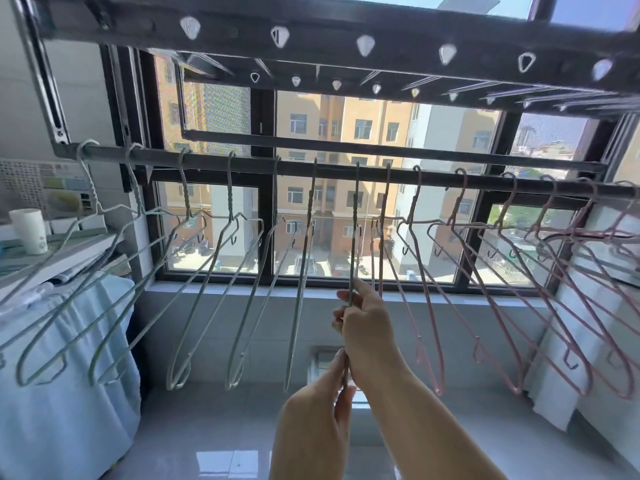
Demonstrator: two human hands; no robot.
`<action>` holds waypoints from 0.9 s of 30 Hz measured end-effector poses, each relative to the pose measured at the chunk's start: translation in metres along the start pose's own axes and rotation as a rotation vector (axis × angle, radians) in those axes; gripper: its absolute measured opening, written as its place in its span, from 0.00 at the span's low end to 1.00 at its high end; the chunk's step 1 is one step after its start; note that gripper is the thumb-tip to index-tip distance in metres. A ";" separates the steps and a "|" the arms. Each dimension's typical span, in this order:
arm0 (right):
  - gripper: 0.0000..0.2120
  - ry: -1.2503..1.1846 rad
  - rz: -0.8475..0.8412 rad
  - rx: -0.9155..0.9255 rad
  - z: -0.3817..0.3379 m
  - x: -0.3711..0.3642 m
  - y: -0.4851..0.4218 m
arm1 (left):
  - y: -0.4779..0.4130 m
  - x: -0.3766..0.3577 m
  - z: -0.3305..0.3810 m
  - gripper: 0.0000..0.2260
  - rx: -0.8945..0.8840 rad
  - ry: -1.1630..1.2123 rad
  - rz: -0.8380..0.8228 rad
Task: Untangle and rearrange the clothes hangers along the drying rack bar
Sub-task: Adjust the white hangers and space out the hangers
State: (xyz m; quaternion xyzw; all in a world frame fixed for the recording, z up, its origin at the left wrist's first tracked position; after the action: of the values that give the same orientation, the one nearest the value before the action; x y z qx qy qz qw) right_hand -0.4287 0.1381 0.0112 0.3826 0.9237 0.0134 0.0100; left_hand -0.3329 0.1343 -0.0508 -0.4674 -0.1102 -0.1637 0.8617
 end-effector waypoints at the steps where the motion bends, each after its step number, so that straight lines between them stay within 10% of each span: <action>1: 0.28 0.001 0.000 -0.001 0.000 0.000 0.000 | 0.001 0.000 0.000 0.26 -0.006 -0.004 0.000; 15: 0.33 0.608 -0.039 0.360 -0.034 -0.035 0.040 | 0.000 0.075 0.031 0.14 -0.122 -0.106 0.230; 27: 0.38 0.350 -0.194 -0.011 0.007 -0.073 -0.002 | 0.012 0.063 -0.025 0.23 0.086 -0.172 0.036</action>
State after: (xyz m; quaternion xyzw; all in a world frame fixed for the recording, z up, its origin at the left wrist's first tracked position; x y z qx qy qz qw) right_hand -0.3784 0.0846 0.0048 0.2835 0.9439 0.0838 -0.1471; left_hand -0.2695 0.1083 -0.0520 -0.4442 -0.1822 -0.1025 0.8712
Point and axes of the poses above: each hand's wrist, its own y-axis away from the middle knuckle, its own x-axis out of the back of the hand, z = x × y, the point moved 5 cm from there along -y, towards the middle knuckle, and after that the axes turned 7 degrees about -x, right-handed, at the moved point
